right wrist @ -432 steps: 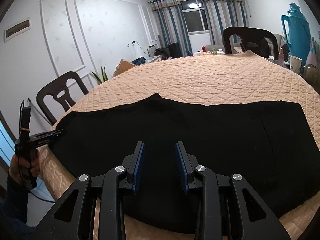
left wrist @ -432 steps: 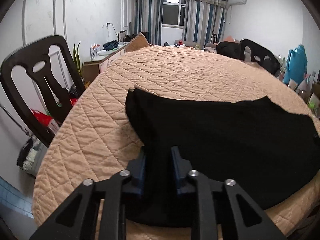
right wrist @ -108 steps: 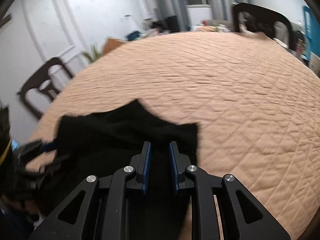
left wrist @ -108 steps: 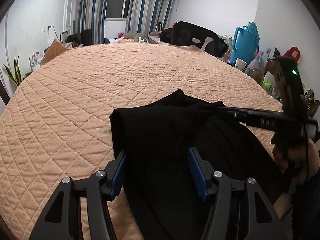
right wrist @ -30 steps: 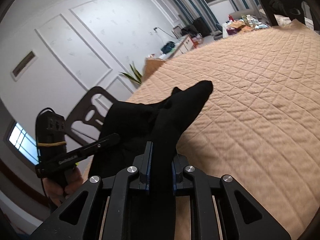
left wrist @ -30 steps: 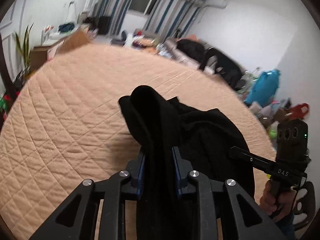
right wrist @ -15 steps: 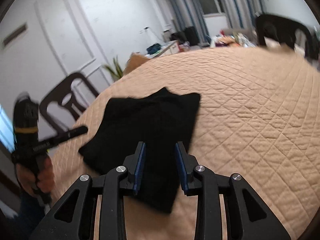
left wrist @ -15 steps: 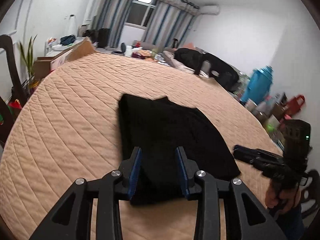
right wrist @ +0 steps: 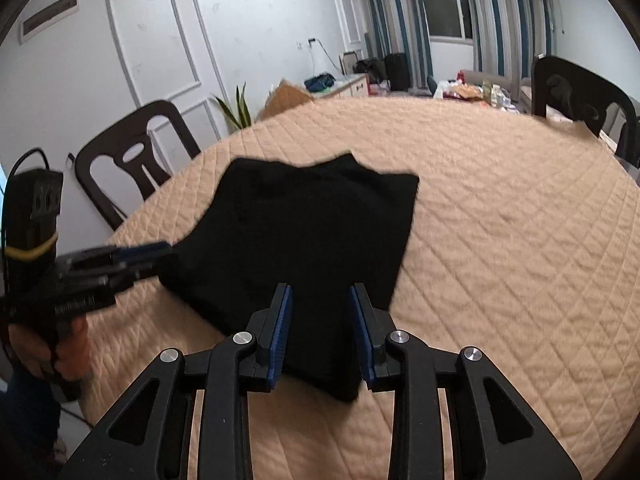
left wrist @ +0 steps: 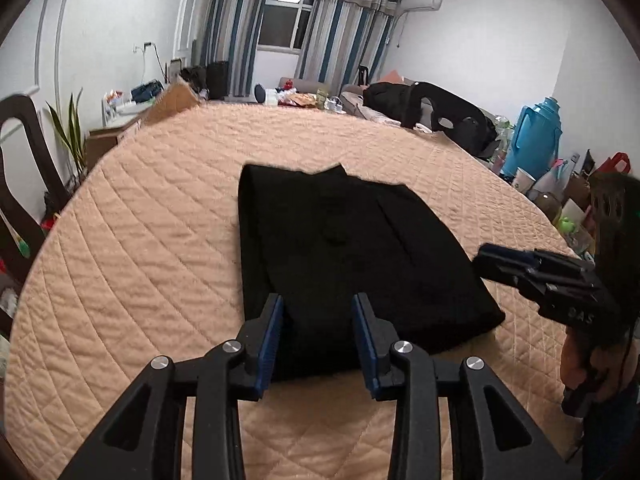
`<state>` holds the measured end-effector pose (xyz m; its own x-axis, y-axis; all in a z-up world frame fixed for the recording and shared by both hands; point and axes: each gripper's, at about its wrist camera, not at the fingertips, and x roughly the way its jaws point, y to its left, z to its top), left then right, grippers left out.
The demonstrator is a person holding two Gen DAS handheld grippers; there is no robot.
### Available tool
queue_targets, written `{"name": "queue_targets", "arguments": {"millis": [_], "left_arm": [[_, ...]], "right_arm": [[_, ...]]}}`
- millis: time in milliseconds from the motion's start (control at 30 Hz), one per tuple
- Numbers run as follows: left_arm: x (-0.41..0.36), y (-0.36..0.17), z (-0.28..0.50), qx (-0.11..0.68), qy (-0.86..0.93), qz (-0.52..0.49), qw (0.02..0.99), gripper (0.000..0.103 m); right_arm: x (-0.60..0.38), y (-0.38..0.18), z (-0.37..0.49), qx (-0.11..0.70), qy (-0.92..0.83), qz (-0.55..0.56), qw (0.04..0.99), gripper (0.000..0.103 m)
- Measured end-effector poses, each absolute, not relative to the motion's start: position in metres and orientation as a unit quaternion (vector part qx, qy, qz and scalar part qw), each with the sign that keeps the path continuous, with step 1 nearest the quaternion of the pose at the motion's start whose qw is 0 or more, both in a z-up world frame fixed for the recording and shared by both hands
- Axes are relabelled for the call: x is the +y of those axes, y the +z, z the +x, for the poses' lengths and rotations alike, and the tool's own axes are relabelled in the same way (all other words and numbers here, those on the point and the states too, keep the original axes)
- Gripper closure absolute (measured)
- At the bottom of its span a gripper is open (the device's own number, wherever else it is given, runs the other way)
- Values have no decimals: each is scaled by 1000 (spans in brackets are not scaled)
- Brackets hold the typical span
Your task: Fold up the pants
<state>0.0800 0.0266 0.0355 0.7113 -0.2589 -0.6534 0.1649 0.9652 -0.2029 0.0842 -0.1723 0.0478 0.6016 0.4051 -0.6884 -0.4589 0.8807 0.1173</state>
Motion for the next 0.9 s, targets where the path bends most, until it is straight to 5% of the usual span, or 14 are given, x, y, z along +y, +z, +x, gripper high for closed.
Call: {"name": "queue_targets", "arguments": {"millis": [367,900], "left_arm": [[18,22,102,380,-89,-38,920,66],[10,32,61,353,-73,-18,933,66]], "right_arm": [[-177,18,161,424,186,-2,886,72],[-182,35,64,397,216,-35,891,72]]}}
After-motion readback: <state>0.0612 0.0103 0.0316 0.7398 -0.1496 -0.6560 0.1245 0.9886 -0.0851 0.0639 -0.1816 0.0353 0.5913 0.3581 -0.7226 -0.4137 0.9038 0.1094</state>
